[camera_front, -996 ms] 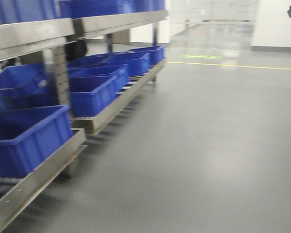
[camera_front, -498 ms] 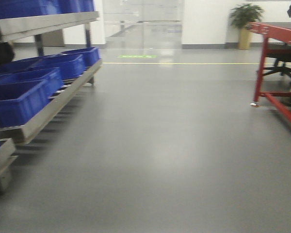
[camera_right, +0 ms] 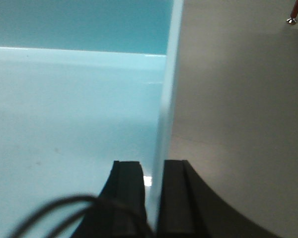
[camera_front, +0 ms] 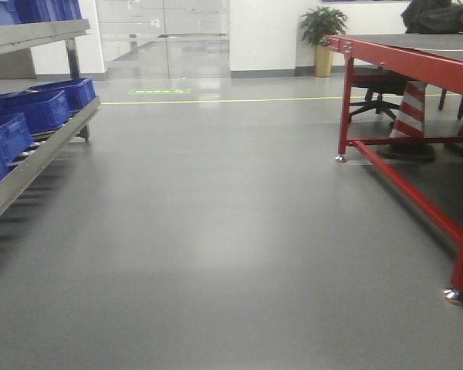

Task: Move two blue bins to right shelf middle
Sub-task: 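Drive across the floor past the red table carrying the teal bin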

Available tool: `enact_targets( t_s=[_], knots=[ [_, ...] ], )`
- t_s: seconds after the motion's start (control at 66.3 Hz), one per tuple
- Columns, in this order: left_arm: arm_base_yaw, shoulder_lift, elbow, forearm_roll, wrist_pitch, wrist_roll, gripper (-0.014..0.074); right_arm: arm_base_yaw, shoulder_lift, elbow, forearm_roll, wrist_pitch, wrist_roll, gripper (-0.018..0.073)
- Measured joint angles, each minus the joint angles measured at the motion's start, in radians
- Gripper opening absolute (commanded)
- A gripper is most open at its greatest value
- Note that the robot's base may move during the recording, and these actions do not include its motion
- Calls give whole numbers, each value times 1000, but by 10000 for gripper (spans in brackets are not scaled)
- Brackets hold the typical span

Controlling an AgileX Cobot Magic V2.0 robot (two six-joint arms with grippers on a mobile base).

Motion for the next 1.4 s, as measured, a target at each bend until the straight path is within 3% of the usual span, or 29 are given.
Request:
enact_targets(
  t_s=[1.404],
  knots=[
    [0,0,0,0,0,0,-111,0,0,0,0,0,0,-151]
  ],
)
